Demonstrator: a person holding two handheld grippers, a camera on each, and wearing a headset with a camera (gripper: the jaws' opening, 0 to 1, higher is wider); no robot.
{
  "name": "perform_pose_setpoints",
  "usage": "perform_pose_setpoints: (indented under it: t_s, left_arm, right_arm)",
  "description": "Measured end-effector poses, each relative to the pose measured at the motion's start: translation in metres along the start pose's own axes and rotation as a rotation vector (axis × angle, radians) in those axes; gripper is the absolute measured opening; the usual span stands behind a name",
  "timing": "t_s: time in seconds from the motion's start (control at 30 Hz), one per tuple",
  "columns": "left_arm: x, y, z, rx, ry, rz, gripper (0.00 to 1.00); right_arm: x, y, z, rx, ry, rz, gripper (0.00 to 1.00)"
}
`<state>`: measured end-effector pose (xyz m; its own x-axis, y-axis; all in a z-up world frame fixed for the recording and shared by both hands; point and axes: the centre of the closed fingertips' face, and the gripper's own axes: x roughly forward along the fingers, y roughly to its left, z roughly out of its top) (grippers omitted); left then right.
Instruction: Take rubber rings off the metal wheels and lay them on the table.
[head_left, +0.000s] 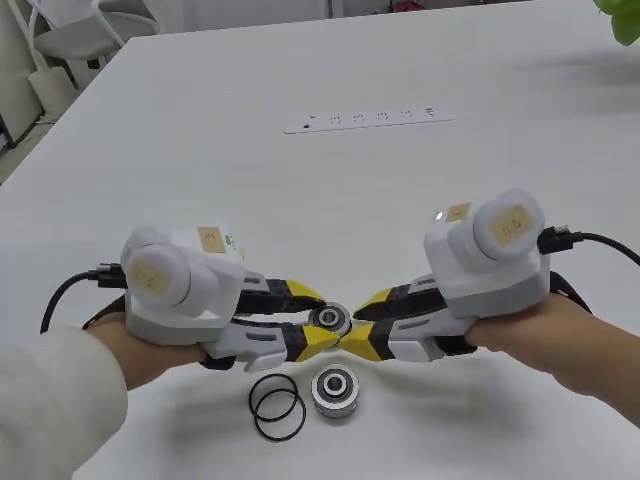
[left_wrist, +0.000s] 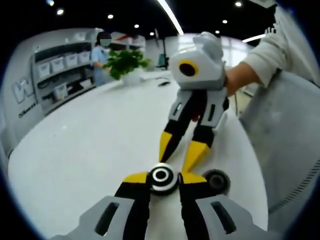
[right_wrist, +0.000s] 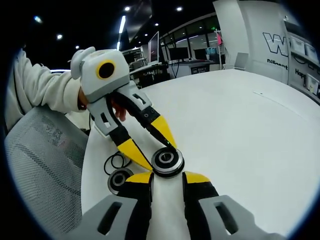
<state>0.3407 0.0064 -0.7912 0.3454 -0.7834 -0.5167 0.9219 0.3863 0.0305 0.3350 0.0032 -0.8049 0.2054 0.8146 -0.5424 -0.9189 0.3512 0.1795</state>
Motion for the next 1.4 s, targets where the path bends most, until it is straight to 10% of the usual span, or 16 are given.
perform_pose_setpoints:
  t_s: [0.67,1.4]
  left_arm:
    - [-0.0030,0.0040,-0.0012,-0.109,-0.028,0.020,0.15]
    - [-0.0027,-0.0039,-0.0017,-0.072,-0.023,-0.004,0.14]
  right_arm:
    - [0.0004,-0.0006,-0.0002,-0.006,0.000,-0.001,0.19]
    - [0.0020,0.0046,-0.0042,-0.079,0.024,0.020,0.14]
